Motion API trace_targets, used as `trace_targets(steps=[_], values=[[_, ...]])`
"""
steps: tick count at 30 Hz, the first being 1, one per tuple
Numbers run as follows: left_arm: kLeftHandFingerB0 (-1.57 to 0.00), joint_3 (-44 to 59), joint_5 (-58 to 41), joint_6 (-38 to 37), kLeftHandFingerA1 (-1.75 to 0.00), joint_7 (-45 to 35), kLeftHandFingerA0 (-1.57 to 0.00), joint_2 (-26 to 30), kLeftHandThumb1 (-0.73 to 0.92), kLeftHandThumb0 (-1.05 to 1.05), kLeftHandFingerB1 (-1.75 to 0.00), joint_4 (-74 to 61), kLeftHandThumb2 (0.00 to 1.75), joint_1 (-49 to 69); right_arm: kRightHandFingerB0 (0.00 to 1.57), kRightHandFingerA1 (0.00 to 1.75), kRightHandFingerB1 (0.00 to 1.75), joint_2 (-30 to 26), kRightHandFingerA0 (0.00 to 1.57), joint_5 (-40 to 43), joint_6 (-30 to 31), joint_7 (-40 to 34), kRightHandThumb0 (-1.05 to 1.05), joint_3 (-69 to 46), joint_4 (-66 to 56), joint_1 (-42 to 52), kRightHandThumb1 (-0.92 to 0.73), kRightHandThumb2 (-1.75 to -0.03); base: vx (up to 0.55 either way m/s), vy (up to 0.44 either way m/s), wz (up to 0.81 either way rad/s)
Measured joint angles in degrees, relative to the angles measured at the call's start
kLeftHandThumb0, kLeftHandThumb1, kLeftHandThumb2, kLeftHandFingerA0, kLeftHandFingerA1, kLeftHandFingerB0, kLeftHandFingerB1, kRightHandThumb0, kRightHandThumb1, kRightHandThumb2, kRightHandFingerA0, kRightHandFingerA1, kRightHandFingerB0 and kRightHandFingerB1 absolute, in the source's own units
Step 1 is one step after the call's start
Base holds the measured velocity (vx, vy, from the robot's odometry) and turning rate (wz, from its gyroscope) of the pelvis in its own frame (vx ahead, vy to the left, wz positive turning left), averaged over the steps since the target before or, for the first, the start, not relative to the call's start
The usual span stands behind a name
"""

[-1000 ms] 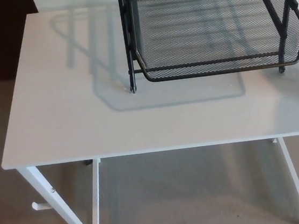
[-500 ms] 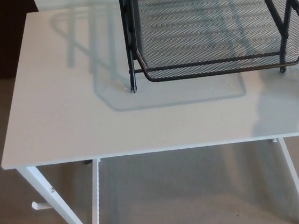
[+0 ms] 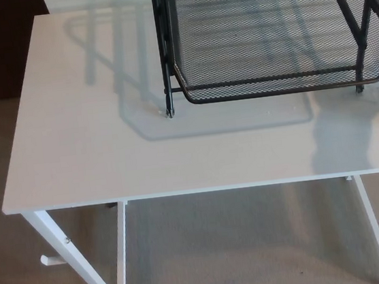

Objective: The robot walks towards a desk on which a file tray is kept in the middle and a cube is kept to its right. The robot lifts the cube using its right hand and places it on the file tray.

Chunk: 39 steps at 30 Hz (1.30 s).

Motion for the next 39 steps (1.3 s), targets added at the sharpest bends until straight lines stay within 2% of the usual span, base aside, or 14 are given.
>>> trace_targets(steps=[5,6,10,11,12,13,22,28,29,30,31,32,35,39], values=[[-0.18,0.0,0.0,-0.2,-0.58,-0.1,-0.31,0.0,0.66,-0.68,-0.48,0.4,0.95,-0.1,0.17,0.28,0.29,1.0,0.07,-1.3,-0.5,-0.4,-0.50,-0.1,2.3,0.4,-0.54,-0.59,0.00,0.000,0.00],[-0.24,0.0,0.0,-0.2,-0.55,-0.1,-0.38,0.0,0.83,-0.67,-0.41,0.6,0.64,-0.2,0.17,0.28,0.29,1.1,0.07,-1.5,-0.5,-0.4,-0.50,-0.1,2.7,0.7,-0.53,-0.58,0.00,0.000,0.00],[-0.26,0.0,-0.1,-0.2,-0.54,-0.1,-0.38,0.0,0.84,-0.65,-0.40,0.8,0.65,-0.1,0.18,0.28,0.29,1.3,0.08,-2.6,-0.7,-0.5,-0.51,-0.1,3.6,2.1,-0.54,-0.59,0.00,0.000,0.00],[-0.19,0.0,-0.1,-0.2,-0.60,-0.1,-0.33,0.0,0.68,-0.67,-0.50,0.7,0.97,0.0,0.20,0.33,0.29,1.4,0.08,-2.9,-0.7,-0.5,-0.51,-0.1,3.7,2.5,-0.54,-0.57,0.00,0.000,0.00],[-0.17,0.0,-0.1,-0.2,-0.61,-0.1,-0.33,0.0,0.68,-0.67,-0.49,0.5,1.00,0.0,0.00,0.53,0.47,1.4,0.03,-3.2,-0.8,-0.5,-0.33,-0.1,3.7,2.9,-0.40,-0.94,0.00,0.000,0.00],[-0.26,-0.1,0.0,-0.3,-0.54,-0.2,-0.39,0.0,0.85,-0.67,-0.39,0.2,0.65,0.2,0.00,0.53,0.47,1.4,0.04,-3.3,-0.9,-0.6,-0.32,-0.3,3.7,3.4,-0.41,-0.94,0.00,0.000,0.00],[-0.26,-0.4,0.0,-1.8,-0.55,-0.7,-0.38,0.0,0.84,-0.68,-0.41,1.0,0.65,0.5,0.00,0.53,0.47,1.3,0.04,-4.1,-0.9,-0.3,-0.31,-1.7,3.9,6.8,-0.45,-0.97,0.00,0.000,0.00],[-0.20,-0.4,0.0,-2.1,-0.59,-0.7,-0.32,0.0,0.69,-0.69,-0.49,0.6,0.98,1.0,0.00,0.53,0.47,1.3,0.04,-4.4,-0.9,-0.3,-0.31,-3.4,4.9,7.1,-0.42,-0.95,0.00,0.000,0.00],[-0.17,-0.5,0.0,-2.2,-0.60,-0.8,-0.33,0.1,0.69,-0.68,-0.48,0.6,1.01,1.0,0.20,0.29,0.29,1.3,0.08,-4.4,-0.9,-0.4,-0.47,-3.5,5.0,7.2,-0.54,-0.58,0.00,0.000,0.00],[-0.20,-0.7,0.0,-2.3,-0.58,-0.9,-0.32,0.1,0.69,-0.69,-0.49,0.6,0.97,1.0,0.00,0.53,0.47,1.3,0.04,-4.5,-0.9,-0.4,-0.31,-3.6,5.0,7.4,-0.42,-0.95,0.00,0.000,0.00],[-0.20,-0.8,0.0,-2.4,-0.58,-1.0,-0.32,0.1,0.69,-0.69,-0.49,0.7,0.97,1.0,0.00,0.53,0.47,1.3,0.04,-4.6,-1.0,-0.6,-0.31,-3.6,5.0,7.5,-0.42,-0.95,0.00,0.000,0.00],[-0.25,-0.8,0.0,-2.4,-0.54,-1.0,-0.39,0.1,0.86,-0.67,-0.40,0.9,0.65,0.9,0.14,0.47,0.35,1.4,0.13,-4.7,-1.0,-0.8,-0.50,-3.6,5.0,7.8,-0.47,-0.69,0.00,0.000,0.00],[-0.25,-1.1,0.0,-2.4,-0.54,-1.0,-0.39,0.1,0.86,-0.67,-0.40,0.9,0.65,0.9,0.17,0.40,0.28,1.5,0.11,-5.6,-1.5,-1.5,-0.42,-2.6,4.9,8.2,-0.55,-0.57,0.00,0.000,0.00],[-0.25,-1.3,0.0,-2.5,-0.53,-1.0,-0.39,0.1,0.85,-0.66,-0.39,1.1,0.65,0.9,0.31,0.57,0.33,0.9,0.62,-6.6,-2.8,-2.7,-0.21,-1.5,3.6,9.4,-0.65,-0.64,0.00,0.000,0.00]])
